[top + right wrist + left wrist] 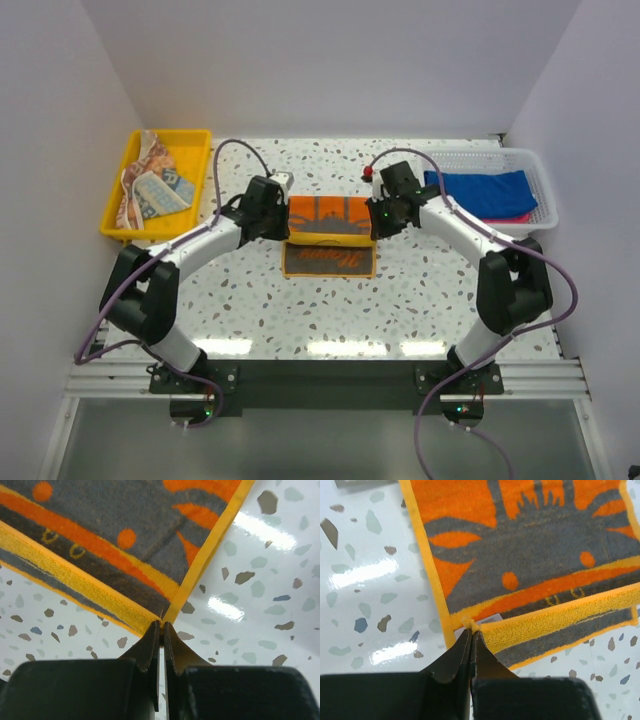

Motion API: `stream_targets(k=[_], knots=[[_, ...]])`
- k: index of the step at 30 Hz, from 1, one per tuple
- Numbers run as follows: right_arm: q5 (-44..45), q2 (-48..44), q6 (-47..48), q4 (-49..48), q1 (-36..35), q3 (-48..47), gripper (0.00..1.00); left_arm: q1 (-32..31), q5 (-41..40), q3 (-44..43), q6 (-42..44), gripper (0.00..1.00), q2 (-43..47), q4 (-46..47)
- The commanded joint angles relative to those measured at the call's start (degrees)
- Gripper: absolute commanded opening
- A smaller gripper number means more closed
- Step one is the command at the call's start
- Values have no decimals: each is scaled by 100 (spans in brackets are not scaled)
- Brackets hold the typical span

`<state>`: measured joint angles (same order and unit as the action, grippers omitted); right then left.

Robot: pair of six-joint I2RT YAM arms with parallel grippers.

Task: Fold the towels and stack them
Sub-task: Fold the towel

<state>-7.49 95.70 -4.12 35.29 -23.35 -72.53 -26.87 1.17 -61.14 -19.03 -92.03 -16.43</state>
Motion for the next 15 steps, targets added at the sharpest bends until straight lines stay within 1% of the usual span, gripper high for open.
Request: stream_targets(k=[1,8,15], knots=[[107,-8,-177,-83,33,283,0,33,-248,278,-154,0,45,-63],[151,467,-230,-373,33,450,0,-11,-196,437,-233,0,-333,43],[186,695,-247,-461,33,503,0,-125,-266,498,-251,0,-360,78]])
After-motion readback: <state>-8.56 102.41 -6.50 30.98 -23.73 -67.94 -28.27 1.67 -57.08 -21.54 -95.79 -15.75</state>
